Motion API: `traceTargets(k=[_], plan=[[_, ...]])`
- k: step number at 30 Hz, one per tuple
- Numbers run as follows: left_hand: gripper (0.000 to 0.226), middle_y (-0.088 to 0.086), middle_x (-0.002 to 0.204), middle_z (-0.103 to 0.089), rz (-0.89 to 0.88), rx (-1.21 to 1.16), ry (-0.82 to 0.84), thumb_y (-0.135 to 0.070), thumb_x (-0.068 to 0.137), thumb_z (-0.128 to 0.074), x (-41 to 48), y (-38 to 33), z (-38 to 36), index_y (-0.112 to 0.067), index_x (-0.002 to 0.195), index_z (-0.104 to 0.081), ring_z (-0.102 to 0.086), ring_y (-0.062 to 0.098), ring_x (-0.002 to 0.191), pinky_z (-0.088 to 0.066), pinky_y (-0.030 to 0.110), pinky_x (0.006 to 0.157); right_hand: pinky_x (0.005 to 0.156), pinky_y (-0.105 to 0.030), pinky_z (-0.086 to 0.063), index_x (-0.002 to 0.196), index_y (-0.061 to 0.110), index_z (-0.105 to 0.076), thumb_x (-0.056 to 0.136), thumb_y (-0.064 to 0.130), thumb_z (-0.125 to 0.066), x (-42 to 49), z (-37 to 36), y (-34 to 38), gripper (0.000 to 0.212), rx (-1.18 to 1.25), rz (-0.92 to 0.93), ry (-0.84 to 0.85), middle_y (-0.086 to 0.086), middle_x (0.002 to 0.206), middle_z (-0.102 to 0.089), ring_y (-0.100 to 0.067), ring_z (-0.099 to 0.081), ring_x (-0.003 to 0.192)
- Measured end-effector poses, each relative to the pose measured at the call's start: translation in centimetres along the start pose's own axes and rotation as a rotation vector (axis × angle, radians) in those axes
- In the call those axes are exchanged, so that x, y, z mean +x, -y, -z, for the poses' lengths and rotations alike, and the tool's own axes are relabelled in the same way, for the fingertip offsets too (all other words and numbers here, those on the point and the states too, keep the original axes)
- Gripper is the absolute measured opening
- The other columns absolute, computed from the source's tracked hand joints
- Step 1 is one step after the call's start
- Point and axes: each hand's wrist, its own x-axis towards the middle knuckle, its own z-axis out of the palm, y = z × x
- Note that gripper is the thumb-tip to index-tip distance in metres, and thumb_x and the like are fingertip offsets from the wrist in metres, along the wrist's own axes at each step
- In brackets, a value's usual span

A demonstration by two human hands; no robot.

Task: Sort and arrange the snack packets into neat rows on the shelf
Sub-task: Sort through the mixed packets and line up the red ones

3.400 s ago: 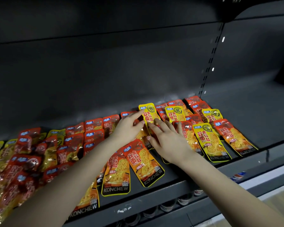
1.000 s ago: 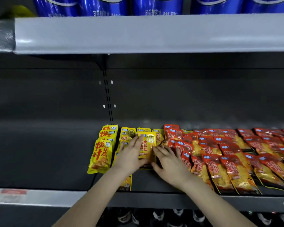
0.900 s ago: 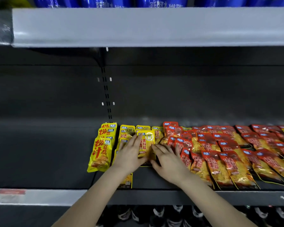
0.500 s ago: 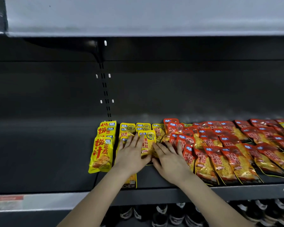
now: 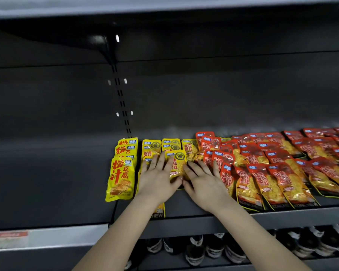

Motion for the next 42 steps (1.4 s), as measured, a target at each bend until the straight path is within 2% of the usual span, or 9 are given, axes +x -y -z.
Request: traceTargets(k=[10, 14, 16, 19, 23, 26, 29, 35, 42], plan=[[0.070, -0.005, 0.160, 0.003, 0.003, -0.043, -0.040, -0.060, 0.093, -0.028, -0.1, 0.0, 0.2, -0.031, 0.151, -0.003, 0.001, 0.016, 0.147, 0.001, 0.045, 0.117, 0.112, -0.057, 0.005, 0.146, 0.022, -0.027, 0.077, 0.054, 0.008, 0.0, 0.3, 0.0, 0.084, 0.024, 0.011, 0.013, 0.004, 0.152, -0.027, -0.024, -0.014, 0.143], [0.069, -0.007, 0.160, 0.002, 0.004, -0.044, -0.127, -0.062, 0.089, -0.016, -0.2, -0.3, 1.4, -0.032, 0.151, -0.007, 0.001, 0.015, 0.147, 0.005, 0.045, 0.116, 0.101, -0.067, -0.026, 0.125, 0.023, -0.058, 0.087, 0.043, -0.025, -0.1, 1.1, 0.3, 0.054, -0.025, 0.030, -0.072, 0.001, 0.129, -0.057, -0.029, -0.049, 0.125], [0.073, -0.008, 0.160, 0.001, -0.008, -0.039, -0.145, -0.061, 0.083, -0.008, 0.0, -0.8, 2.1, -0.033, 0.150, -0.009, -0.001, 0.013, 0.147, 0.004, 0.045, 0.117, 0.098, -0.067, -0.030, 0.120, 0.023, -0.062, 0.087, 0.039, -0.031, 0.0, 1.6, 0.1, 0.048, -0.007, 0.036, -0.127, 0.001, 0.124, -0.061, -0.029, -0.054, 0.120], [0.083, -0.008, 0.160, -0.002, -0.033, -0.061, -0.168, -0.063, 0.074, 0.003, 0.5, -2.0, 2.9, -0.034, 0.150, -0.012, -0.003, 0.014, 0.147, 0.002, 0.045, 0.118, 0.102, -0.065, -0.022, 0.124, 0.025, -0.058, 0.087, 0.040, -0.029, 0.1, 2.7, -1.2, 0.049, 0.012, 0.047, -0.173, 0.000, 0.130, -0.057, -0.030, -0.048, 0.126], [0.086, -0.007, 0.160, -0.002, -0.069, -0.070, -0.180, -0.063, 0.071, 0.005, 1.7, -4.5, 3.8, -0.034, 0.150, -0.010, -0.002, 0.014, 0.147, 0.002, 0.044, 0.116, 0.108, -0.064, -0.010, 0.136, 0.027, -0.046, 0.088, 0.046, -0.018, 0.1, 4.4, -4.2, 0.058, 0.034, 0.030, -0.159, 0.000, 0.144, -0.041, -0.030, -0.030, 0.138], [0.073, -0.007, 0.160, -0.001, -0.092, -0.077, -0.185, -0.063, 0.083, -0.008, 2.9, -7.2, 4.1, -0.034, 0.150, -0.008, -0.001, 0.014, 0.147, 0.004, 0.045, 0.116, 0.110, -0.062, -0.004, 0.141, 0.029, -0.036, 0.088, 0.049, -0.015, -0.2, 5.7, -7.4, 0.060, 0.015, 0.015, -0.187, 0.002, 0.150, -0.031, -0.029, -0.019, 0.142], [0.063, -0.008, 0.160, 0.000, -0.131, -0.080, -0.204, -0.056, 0.094, -0.024, 4.5, -10.7, 4.5, -0.033, 0.151, -0.008, -0.001, 0.014, 0.147, 0.003, 0.044, 0.116, 0.111, -0.060, 0.003, 0.145, 0.032, -0.025, 0.095, 0.048, -0.023, -0.8, 6.4, -11.2, 0.053, 0.017, -0.032, -0.174, 0.004, 0.155, -0.018, -0.027, -0.007, 0.144], [0.062, -0.009, 0.159, 0.002, -0.209, -0.115, -0.204, -0.054, 0.096, -0.029, 7.9, -18.8, 4.6, -0.034, 0.150, -0.005, 0.002, 0.012, 0.147, 0.004, 0.043, 0.116, 0.111, -0.060, 0.002, 0.146, 0.032, -0.023, 0.097, 0.043, -0.033, -2.7, 7.6, -19.0, 0.051, 0.039, -0.112, -0.160, 0.002, 0.156, -0.014, -0.029, -0.003, 0.144], [0.063, -0.010, 0.159, 0.003, -0.264, -0.152, -0.163, -0.052, 0.096, -0.031, 10.8, -27.0, 4.7, -0.035, 0.150, -0.004, 0.003, 0.010, 0.146, 0.005, 0.043, 0.117, 0.111, -0.061, 0.003, 0.144, 0.031, -0.026, 0.097, 0.043, -0.034, -4.6, 8.6, -27.6, 0.049, 0.049, -0.180, -0.169, 0.002, 0.155, -0.016, -0.030, -0.004, 0.144]])
